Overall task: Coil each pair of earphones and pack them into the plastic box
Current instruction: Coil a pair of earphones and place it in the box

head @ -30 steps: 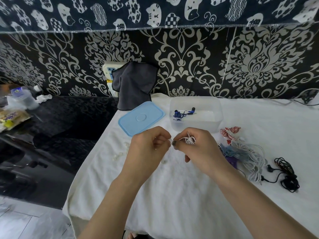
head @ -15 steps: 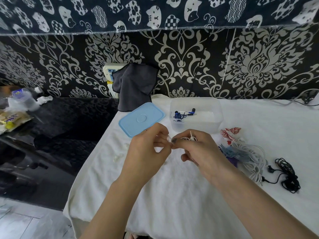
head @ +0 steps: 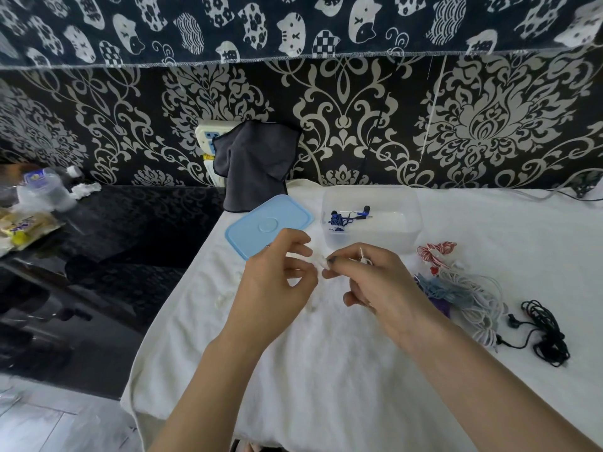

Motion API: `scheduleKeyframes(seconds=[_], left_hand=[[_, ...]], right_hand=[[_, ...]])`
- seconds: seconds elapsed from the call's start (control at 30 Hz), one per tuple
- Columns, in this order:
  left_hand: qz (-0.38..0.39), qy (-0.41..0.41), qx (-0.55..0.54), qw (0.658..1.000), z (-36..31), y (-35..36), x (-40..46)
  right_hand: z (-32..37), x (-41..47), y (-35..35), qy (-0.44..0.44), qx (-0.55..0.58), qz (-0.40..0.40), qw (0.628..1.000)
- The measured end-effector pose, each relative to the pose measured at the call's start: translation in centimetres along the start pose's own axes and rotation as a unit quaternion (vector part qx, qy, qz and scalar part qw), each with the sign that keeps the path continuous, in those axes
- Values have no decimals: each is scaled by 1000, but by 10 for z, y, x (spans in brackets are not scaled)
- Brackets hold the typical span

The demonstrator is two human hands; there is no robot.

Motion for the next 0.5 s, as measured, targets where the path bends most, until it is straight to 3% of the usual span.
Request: scheduleKeyframes(seconds=[0.13, 0.23, 0.5], left_hand=[[119, -73, 131, 982, 36, 8, -1], [207, -87, 195, 955, 53, 21, -6], [215, -65, 193, 955, 57, 32, 1]], right_hand=[[1, 5, -9, -41, -199, -8, 979], [-3, 8, -11, -53, -282, 3, 958], [-6, 10, -16, -70, -395, -19, 916]])
Point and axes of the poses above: each hand's wrist, its own x-axis towards the middle knuckle, its own y-axis out of the palm, z = x × y, the point moved 5 cm from there along x, towards the middle knuckle, and after that the axes turned 6 degrees about z, right-handed, at the moved point
